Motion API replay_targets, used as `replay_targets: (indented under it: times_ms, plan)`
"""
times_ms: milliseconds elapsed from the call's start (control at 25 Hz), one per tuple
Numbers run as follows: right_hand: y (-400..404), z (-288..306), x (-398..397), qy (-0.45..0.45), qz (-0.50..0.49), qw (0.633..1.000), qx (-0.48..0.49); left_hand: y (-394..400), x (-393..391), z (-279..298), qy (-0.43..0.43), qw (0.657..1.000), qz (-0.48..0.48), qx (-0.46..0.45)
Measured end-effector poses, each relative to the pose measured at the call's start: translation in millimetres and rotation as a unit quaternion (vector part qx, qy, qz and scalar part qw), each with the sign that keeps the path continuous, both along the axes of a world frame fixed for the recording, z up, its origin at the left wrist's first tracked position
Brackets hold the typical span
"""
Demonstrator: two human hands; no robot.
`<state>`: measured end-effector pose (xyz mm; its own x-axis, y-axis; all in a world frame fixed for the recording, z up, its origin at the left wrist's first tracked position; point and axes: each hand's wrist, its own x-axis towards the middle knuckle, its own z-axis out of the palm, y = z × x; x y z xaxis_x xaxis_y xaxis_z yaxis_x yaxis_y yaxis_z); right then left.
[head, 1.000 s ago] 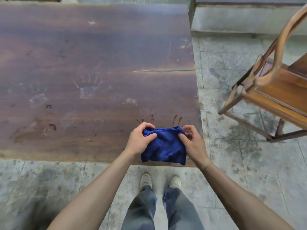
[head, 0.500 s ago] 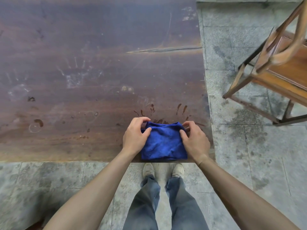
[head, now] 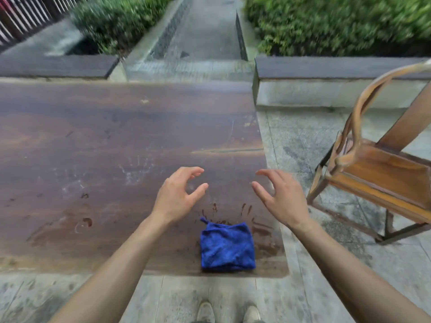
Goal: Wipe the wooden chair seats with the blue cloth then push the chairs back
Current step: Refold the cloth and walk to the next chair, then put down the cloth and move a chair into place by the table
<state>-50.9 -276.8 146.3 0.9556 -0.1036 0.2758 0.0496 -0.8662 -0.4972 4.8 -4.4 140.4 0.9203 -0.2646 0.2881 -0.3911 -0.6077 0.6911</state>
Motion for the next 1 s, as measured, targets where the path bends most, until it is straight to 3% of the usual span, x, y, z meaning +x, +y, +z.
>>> replay_targets:
  times_ms: [240,400,720,1000]
  plan:
    - [-2.2,107.0,-10.7,-0.181,0.059,0.98,-0.05,5.6,-9.1,120.1,-0.184,0.98,-0.067,0.04]
    - [-3.3,145.2,-31.5,-0.262,0.08,0.96,-0.06,5.3,-32.3,162.4,-0.278,0.956,-0.072,0.065]
    - [-23.0,165.4,-68.7,-0.296,0.048,0.951,-0.076,8.8,-52.8,181.9,-0.309,0.945,-0.098,0.04]
    - [-59.0,157.7,-121.8,-0.256,-0.086,0.953,-0.139,-66.8,-21.9,173.6,-0.33,0.919,-0.217,-0.006]
